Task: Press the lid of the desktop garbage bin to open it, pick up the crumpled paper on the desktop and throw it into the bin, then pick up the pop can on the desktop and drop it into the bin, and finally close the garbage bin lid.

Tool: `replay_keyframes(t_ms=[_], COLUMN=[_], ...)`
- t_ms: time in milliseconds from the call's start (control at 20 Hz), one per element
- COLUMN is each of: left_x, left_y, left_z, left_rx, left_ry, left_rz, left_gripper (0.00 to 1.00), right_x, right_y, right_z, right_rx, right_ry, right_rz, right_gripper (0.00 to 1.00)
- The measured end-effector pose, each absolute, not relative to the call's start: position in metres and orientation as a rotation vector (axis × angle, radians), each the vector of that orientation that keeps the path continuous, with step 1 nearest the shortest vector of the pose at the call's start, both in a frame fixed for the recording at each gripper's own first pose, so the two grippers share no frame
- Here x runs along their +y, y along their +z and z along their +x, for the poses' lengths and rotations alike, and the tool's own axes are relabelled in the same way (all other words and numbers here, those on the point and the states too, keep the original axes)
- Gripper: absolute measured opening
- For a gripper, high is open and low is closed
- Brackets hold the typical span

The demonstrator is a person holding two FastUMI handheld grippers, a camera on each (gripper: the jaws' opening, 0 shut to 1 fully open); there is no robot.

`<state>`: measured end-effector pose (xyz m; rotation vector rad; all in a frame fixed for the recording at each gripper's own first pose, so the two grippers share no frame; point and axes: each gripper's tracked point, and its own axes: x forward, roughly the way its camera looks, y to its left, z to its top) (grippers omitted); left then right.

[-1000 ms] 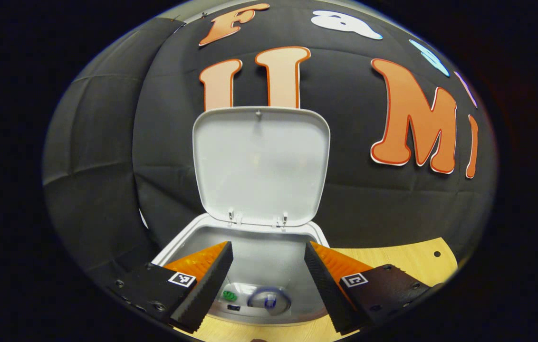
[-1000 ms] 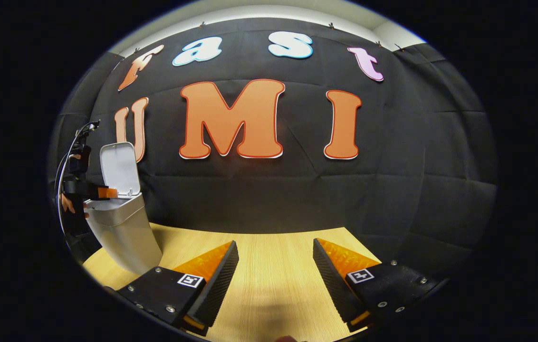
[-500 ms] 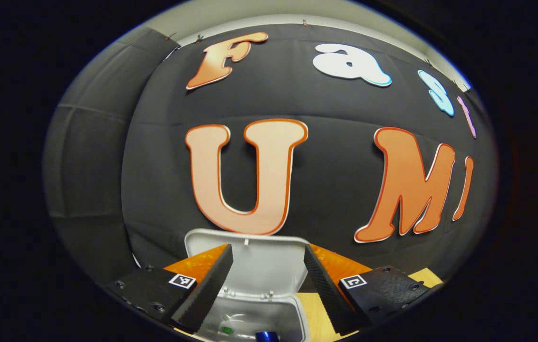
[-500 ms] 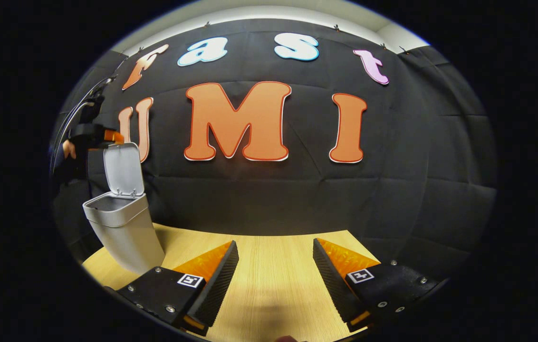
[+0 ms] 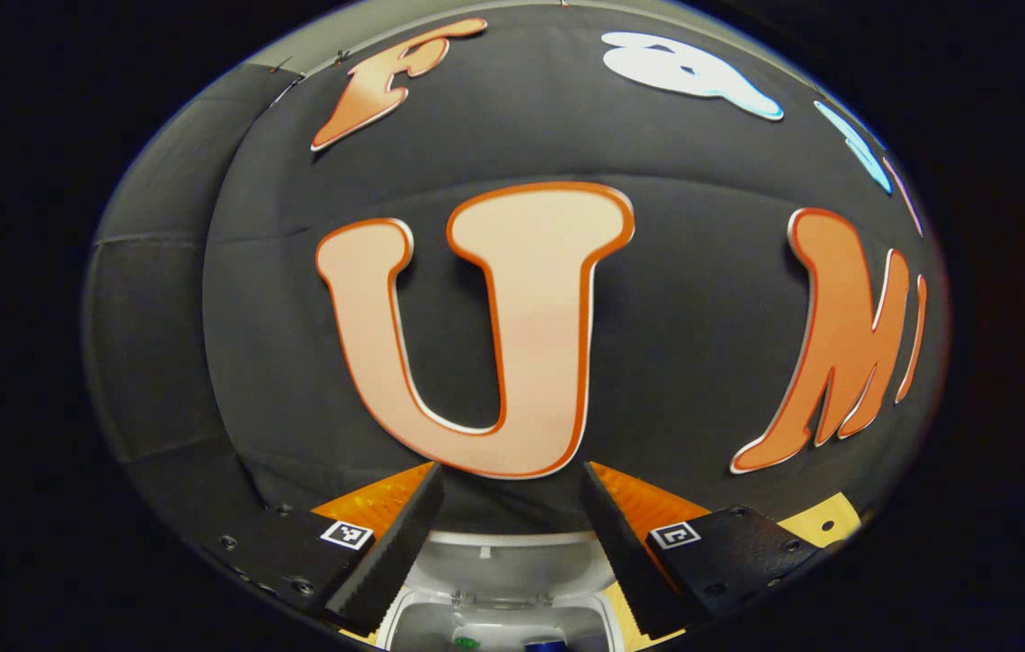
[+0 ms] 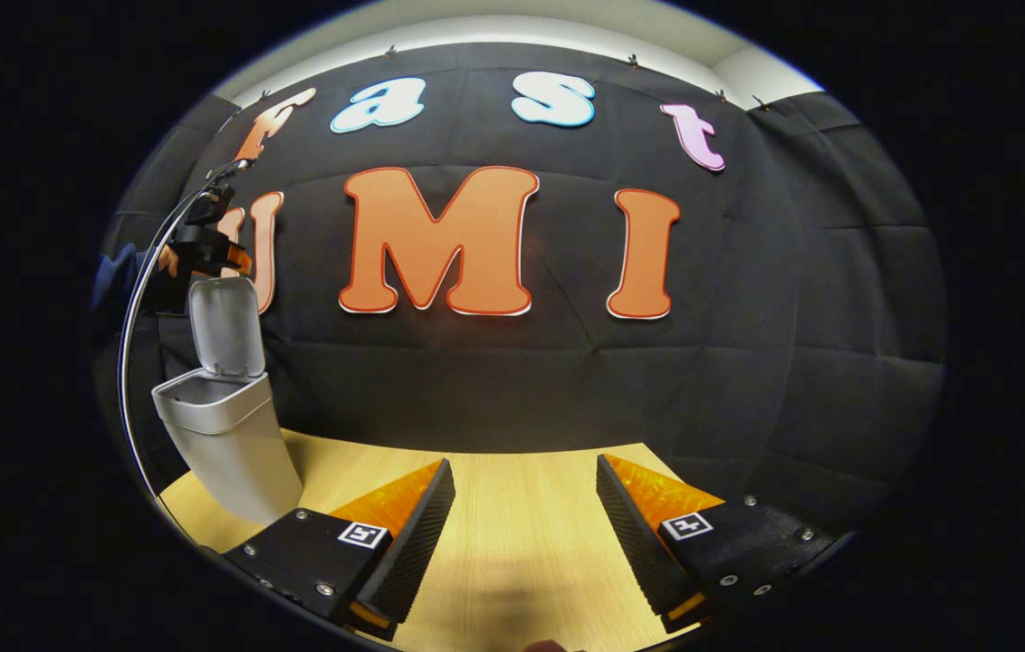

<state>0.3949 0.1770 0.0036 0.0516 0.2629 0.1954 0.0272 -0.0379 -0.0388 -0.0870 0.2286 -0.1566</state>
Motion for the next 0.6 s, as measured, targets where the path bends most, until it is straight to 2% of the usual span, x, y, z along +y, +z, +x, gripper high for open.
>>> replay_keyframes(t_ms=[250, 600], left_x=[0.171, 0.154], left_y=[0.006, -0.045], left_z=[0.363, 0.264], left_rx=[0.225, 0.225], left_ry=[0.158, 0.137], left_rz=[0.06, 0.064], left_gripper=[0.98, 0.96], right_x=[-0.043, -0.029], right_y=[-0.041, -0.041], right_z=[0.024, 0.029], right_rx=[0.231, 0.224], right_ry=[-0.168, -0.126], right_rz=[-0.08, -0.086], right_gripper=[0.94, 0.94])
